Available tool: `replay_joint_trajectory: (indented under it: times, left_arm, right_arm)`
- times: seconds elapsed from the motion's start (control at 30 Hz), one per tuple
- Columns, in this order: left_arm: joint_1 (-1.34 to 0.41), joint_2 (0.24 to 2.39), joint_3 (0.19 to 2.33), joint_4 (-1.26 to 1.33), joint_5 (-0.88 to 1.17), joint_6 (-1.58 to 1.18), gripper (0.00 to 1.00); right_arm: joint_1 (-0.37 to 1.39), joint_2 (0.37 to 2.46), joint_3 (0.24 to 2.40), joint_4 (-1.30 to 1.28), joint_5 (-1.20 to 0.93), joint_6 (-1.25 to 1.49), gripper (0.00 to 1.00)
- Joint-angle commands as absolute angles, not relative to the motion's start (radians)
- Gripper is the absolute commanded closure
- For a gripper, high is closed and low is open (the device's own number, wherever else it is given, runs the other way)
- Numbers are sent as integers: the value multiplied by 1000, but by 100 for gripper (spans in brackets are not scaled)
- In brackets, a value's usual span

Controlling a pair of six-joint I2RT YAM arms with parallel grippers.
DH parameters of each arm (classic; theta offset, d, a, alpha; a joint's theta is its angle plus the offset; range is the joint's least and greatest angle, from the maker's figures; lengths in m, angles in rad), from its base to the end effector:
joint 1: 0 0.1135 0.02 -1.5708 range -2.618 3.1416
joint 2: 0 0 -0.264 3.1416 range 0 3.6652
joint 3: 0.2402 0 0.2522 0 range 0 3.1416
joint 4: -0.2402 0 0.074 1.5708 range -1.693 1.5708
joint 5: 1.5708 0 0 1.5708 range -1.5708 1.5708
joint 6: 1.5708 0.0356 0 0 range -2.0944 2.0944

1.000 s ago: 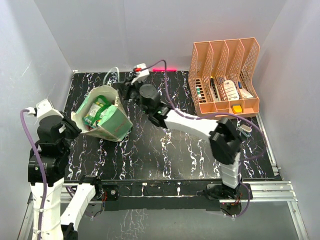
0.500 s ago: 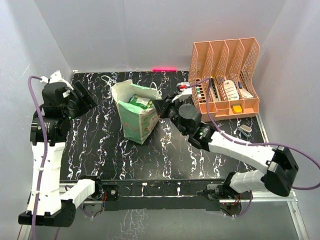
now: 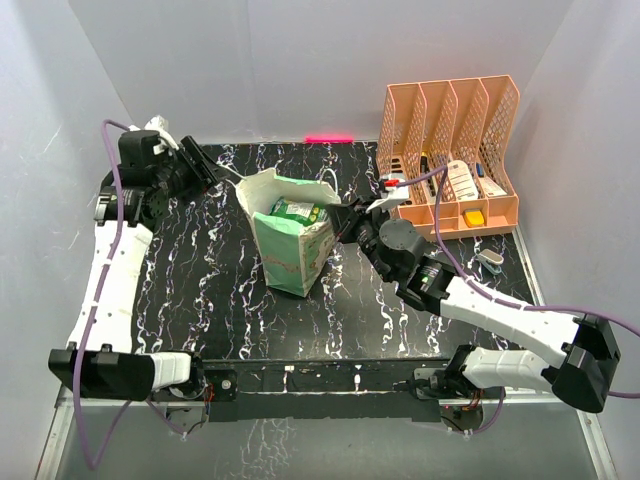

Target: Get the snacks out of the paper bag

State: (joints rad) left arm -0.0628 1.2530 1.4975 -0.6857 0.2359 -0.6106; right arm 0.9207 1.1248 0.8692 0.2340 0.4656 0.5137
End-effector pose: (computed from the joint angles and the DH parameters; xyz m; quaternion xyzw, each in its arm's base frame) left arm 0.2578 -0.0246 0.4354 -0.1662 0.8246 -0.2694 0.4688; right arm 0.1726 0.2005 0.3455 0.0175 0.7137 0.3231 0.6213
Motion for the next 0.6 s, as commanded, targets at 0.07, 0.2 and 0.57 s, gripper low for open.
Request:
replay_joint_trajectory:
  times: [0.07, 0.2, 0.57]
  left_arm:
    - [-58, 1220, 1339, -475, 275, -780, 48]
    - [-58, 1246, 1280, -407, 295, -799, 45]
    - [-58, 1308, 1283, -385, 244, -777, 47]
  right_arm:
    - [919, 1057, 878, 349, 512, 506, 93]
    - [919, 1052, 868, 349, 521, 493, 93]
    - [917, 1062, 851, 363, 515, 513, 93]
